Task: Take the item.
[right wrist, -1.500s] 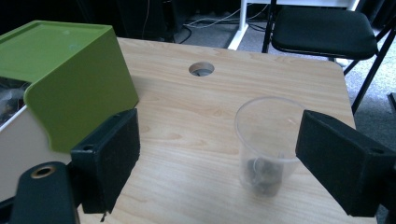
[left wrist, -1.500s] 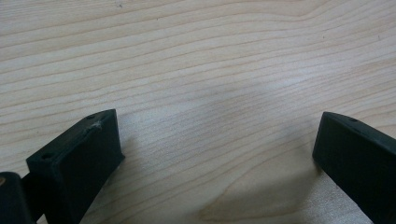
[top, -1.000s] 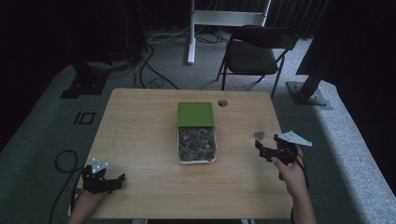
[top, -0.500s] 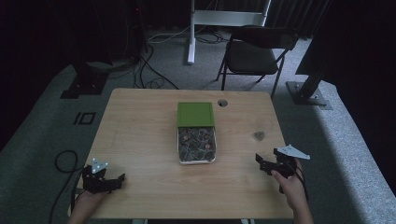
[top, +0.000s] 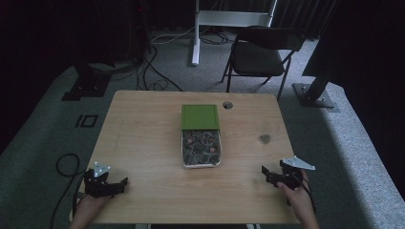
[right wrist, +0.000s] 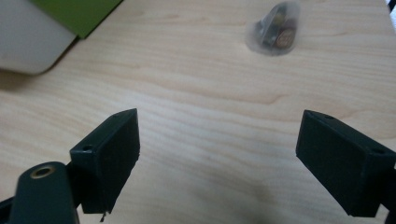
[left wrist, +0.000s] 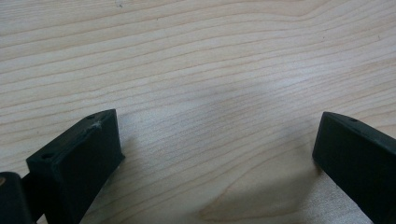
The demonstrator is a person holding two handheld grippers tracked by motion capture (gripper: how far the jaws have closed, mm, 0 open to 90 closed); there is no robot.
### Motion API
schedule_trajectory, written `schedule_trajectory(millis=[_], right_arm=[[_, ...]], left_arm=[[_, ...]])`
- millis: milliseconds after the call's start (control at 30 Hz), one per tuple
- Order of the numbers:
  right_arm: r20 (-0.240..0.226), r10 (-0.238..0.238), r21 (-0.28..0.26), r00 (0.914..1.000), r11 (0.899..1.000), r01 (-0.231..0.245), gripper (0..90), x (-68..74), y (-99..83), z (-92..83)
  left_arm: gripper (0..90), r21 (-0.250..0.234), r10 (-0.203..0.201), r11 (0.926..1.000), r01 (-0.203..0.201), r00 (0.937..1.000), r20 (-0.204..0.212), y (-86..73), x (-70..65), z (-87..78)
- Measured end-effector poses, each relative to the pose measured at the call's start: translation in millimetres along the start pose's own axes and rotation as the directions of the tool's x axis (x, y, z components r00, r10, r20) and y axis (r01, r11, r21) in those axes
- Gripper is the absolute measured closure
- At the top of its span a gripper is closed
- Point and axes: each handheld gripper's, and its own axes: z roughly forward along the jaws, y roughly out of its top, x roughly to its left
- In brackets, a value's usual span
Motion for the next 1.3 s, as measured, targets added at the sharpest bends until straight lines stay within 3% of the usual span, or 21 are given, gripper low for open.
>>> schedule_trajectory(millis=[433, 600, 733, 833, 1300], right_arm=[[-0.055, -0.041, 0.073, 0.9977, 0.996, 0.045, 13.1, 4.4, -17.6, 1.9], [-0.075, -0.089, 0.119, 0.9932, 0.988, 0.097, 12.6, 7.8, -23.8, 5.0], [-0.082, -0.108, 0.121, 0.9908, 0.986, 0.117, 12.4, 8.1, -24.5, 4.8], [-0.068, -0.163, 0.133, 0.9843, 0.976, 0.171, 12.4, 11.1, -25.0, 5.5], [-0.072, -0.167, 0.132, 0.9834, 0.976, 0.175, 12.2, 11.2, -25.3, 5.5]], left_arm=[[1.6, 0.0, 0.0, 1.0, 0.0, 1.0, 0.0, 0.0, 0.0, 0.0], [1.6, 0.0, 0.0, 1.0, 0.0, 1.0, 0.0, 0.0, 0.0, 0.0], [1.7, 0.0, 0.0, 1.0, 0.0, 1.0, 0.0, 0.0, 0.0, 0.0], [1.6, 0.0, 0.0, 1.0, 0.0, 1.0, 0.0, 0.0, 0.0, 0.0], [1.6, 0.001, 0.001, 1.0, -0.001, 1.0, 0.0, 0.0, 0.0, -0.1]])
